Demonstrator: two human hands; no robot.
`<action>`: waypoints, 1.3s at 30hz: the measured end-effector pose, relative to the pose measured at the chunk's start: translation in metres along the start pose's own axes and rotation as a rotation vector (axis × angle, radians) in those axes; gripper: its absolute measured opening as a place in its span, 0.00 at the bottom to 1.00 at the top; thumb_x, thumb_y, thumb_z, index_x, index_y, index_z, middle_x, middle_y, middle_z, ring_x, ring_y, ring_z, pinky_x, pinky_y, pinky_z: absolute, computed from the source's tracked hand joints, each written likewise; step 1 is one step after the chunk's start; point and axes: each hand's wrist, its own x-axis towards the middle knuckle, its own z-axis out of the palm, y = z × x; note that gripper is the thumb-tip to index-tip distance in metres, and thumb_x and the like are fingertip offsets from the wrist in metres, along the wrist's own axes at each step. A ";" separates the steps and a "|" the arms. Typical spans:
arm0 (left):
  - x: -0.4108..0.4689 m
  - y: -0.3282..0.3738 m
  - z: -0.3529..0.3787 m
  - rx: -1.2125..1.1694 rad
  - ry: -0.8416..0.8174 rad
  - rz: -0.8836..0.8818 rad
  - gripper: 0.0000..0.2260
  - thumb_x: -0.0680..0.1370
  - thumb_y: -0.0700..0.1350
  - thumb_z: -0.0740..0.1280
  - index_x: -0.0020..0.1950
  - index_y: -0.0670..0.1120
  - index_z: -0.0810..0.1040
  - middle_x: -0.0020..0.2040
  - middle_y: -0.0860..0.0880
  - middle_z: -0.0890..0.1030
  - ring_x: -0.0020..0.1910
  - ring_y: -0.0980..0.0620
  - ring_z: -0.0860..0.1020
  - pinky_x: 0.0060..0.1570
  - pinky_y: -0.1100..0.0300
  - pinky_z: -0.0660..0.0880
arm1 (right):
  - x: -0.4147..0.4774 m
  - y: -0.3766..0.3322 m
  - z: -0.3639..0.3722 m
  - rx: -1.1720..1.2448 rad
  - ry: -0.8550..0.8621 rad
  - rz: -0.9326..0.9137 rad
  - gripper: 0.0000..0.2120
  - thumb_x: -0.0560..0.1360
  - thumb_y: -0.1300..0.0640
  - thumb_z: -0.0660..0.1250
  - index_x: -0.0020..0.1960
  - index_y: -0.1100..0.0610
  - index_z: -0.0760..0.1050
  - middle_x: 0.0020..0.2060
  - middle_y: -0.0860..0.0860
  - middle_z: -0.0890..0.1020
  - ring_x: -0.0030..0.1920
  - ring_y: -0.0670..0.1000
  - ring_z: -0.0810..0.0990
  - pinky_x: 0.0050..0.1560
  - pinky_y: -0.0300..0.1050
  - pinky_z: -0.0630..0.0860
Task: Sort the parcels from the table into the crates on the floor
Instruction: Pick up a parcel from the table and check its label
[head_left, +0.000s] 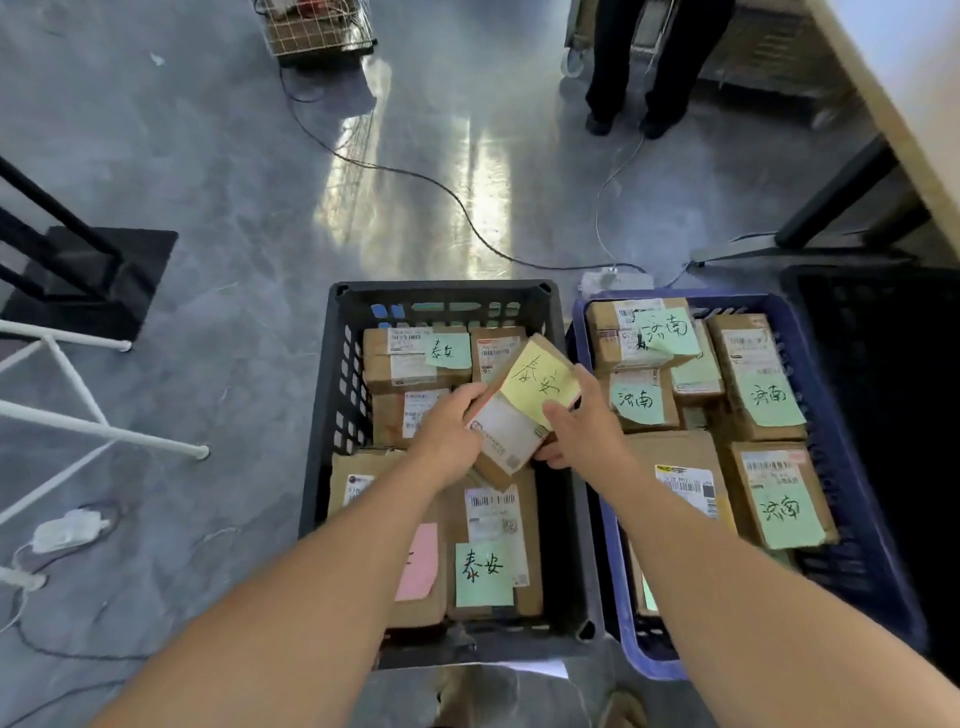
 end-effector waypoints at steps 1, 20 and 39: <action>0.008 0.001 -0.008 -0.001 -0.010 0.011 0.26 0.78 0.34 0.60 0.72 0.55 0.66 0.61 0.49 0.74 0.53 0.52 0.75 0.39 0.60 0.76 | 0.007 -0.006 0.004 0.006 0.002 0.014 0.26 0.78 0.54 0.62 0.72 0.46 0.55 0.56 0.55 0.78 0.47 0.60 0.82 0.48 0.61 0.80; 0.110 -0.087 -0.096 0.233 0.004 -0.047 0.18 0.78 0.35 0.59 0.61 0.54 0.75 0.61 0.49 0.76 0.53 0.51 0.77 0.36 0.58 0.73 | 0.058 -0.036 0.103 0.304 -0.157 0.337 0.09 0.80 0.59 0.63 0.57 0.61 0.68 0.38 0.61 0.82 0.32 0.57 0.84 0.31 0.50 0.81; 0.108 -0.118 -0.061 0.982 0.092 0.135 0.34 0.75 0.37 0.65 0.78 0.47 0.53 0.78 0.44 0.51 0.77 0.43 0.47 0.75 0.45 0.48 | 0.061 0.003 0.133 -0.407 -0.179 0.048 0.19 0.79 0.63 0.58 0.70 0.59 0.67 0.61 0.56 0.77 0.57 0.56 0.75 0.55 0.49 0.75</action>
